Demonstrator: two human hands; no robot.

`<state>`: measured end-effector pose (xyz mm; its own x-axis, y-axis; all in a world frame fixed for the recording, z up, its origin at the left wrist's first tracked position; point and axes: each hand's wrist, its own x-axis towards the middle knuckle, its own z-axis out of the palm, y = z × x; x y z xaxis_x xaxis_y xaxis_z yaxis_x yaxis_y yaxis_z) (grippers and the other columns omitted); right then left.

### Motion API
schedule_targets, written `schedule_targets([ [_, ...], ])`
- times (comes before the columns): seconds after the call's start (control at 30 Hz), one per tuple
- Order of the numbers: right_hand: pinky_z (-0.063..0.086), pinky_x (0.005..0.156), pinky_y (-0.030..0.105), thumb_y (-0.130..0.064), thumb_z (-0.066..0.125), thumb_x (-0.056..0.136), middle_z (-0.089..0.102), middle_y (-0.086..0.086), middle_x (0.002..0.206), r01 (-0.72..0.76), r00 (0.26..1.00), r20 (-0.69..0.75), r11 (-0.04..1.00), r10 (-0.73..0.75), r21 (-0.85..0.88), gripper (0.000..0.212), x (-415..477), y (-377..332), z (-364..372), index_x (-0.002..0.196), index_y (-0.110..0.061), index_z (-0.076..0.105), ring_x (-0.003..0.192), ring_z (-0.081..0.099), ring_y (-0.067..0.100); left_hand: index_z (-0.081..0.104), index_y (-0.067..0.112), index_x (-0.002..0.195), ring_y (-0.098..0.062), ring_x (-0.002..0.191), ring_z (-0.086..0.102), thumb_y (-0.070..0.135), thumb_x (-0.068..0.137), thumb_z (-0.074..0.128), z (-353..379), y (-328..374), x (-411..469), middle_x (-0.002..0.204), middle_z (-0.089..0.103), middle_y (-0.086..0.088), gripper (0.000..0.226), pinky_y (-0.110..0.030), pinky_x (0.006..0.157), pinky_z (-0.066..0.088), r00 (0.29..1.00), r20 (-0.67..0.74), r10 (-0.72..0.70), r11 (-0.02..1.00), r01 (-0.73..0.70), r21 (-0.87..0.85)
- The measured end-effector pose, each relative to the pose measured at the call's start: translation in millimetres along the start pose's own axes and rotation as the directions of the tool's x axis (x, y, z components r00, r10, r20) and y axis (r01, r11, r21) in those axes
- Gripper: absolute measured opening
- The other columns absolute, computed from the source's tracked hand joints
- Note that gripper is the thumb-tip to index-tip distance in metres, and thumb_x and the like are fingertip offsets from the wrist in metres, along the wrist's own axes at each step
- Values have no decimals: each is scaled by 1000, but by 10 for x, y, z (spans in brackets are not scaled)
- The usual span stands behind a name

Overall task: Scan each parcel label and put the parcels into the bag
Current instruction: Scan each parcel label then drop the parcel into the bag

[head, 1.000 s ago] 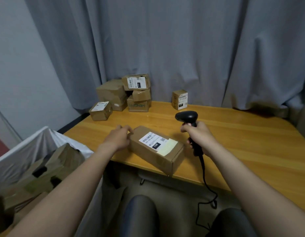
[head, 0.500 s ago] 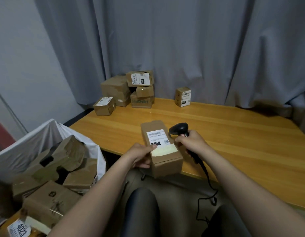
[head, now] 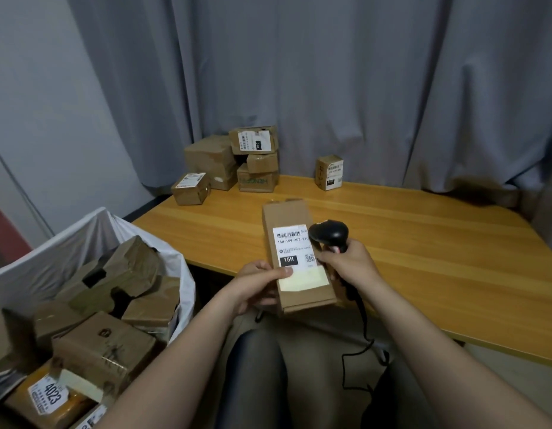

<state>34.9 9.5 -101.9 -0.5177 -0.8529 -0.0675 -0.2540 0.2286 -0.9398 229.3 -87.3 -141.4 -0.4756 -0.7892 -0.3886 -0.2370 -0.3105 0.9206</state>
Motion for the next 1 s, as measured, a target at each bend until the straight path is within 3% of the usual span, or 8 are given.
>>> schedule_targets([
  [0.07,43,56,31,-22,74,92,63,1,64,26,999,-42,999,-24,42,12,-78,-159,-78,86,-16,65,57,59,20,46,17,96,-23,97,76,26,79,90,-11,131,-39,107,78,-10,48,-48,85,63,990,-104,98,995,-98,4],
  [0.13,44,55,33,-24,71,95,59,5,64,70,997,-36,993,-66,98,18,-173,-348,-151,83,-13,63,55,56,22,49,15,95,-19,90,74,27,78,90,-37,299,-80,104,76,-7,47,-38,73,63,955,-220,197,980,-190,49],
  [0.27,43,47,30,-27,73,95,56,5,62,130,989,55,978,-141,165,25,-398,-678,-238,80,-11,61,47,51,18,51,17,101,-22,95,69,37,71,93,-170,517,-74,104,70,-2,56,-48,84,62,859,-426,284,956,-222,189],
  [0.37,42,46,29,-31,72,96,53,1,55,140,973,162,978,-165,153,32,-563,-847,-264,73,-13,59,45,49,16,47,21,93,-24,93,69,43,65,94,-282,557,-77,102,69,-2,60,-50,84,61,805,-504,313,946,-220,237],
  [0.5,41,47,30,-34,73,96,53,4,60,159,951,246,978,-189,139,34,-689,-935,-256,71,-14,60,47,48,17,46,21,95,-23,93,68,46,63,94,-334,569,-104,103,67,-1,63,-50,84,60,785,-532,316,944,-203,260],
  [0.8,41,48,30,-31,71,98,52,2,61,160,937,286,974,-201,163,23,-749,-1002,-219,92,-10,65,49,47,17,50,18,108,-21,99,67,41,69,94,-334,544,-159,109,67,1,64,-48,86,61,785,-538,305,947,-190,259],
  [1.0,40,47,30,-32,71,97,51,7,62,159,946,257,973,-198,166,31,-726,-978,-215,78,-11,60,48,46,18,49,17,109,-21,100,67,38,72,93,-321,553,-187,110,67,-1,61,-43,83,61,792,-529,305,947,-195,254],
])
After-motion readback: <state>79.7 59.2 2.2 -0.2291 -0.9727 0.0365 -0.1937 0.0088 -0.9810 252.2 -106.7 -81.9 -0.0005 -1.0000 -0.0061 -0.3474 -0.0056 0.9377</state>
